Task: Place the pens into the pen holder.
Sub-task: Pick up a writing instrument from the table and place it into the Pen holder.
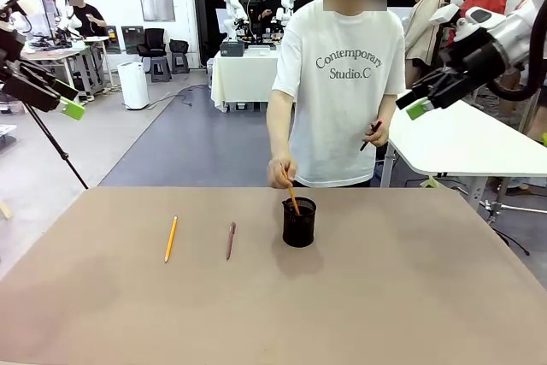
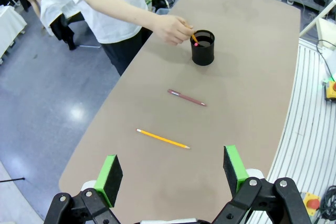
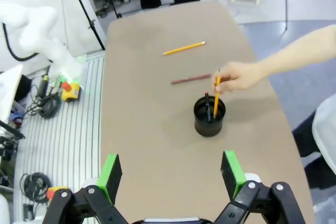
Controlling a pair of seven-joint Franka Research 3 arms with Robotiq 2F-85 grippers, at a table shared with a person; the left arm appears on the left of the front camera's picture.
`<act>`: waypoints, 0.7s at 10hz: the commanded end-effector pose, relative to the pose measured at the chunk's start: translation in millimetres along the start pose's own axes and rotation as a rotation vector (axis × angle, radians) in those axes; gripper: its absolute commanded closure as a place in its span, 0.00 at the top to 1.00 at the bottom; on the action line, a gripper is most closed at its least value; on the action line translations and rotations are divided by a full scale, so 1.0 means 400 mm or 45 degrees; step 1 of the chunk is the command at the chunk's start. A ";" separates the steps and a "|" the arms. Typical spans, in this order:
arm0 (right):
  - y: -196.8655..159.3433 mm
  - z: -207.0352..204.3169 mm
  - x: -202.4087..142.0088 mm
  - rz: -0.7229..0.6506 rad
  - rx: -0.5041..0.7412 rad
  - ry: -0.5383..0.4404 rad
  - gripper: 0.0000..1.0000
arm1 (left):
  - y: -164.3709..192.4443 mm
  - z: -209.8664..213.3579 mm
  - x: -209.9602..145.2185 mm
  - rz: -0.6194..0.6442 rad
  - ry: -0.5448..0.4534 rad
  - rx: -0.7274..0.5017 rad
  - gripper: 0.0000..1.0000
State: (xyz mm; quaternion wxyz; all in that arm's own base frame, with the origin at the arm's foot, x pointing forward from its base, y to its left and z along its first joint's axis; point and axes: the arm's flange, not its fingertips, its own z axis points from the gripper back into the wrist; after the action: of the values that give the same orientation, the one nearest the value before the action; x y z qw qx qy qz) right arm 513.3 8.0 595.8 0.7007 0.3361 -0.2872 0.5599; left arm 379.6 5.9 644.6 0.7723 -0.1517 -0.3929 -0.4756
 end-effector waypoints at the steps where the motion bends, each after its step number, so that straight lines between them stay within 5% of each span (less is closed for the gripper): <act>1: -0.007 0.041 -0.011 0.008 -0.039 0.068 1.00 | -0.002 -0.001 0.006 0.015 -0.010 0.004 1.00; 7: -0.006 0.106 -0.046 0.078 -0.265 0.092 1.00 | -0.002 -0.001 0.006 0.015 -0.010 0.004 1.00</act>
State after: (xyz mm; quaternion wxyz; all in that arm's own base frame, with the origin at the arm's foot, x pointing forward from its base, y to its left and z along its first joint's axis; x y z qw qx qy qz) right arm 518.1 -40.0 615.6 0.7258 0.2424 -0.3246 0.5559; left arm 379.6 5.9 644.6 0.7723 -0.1516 -0.3929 -0.4756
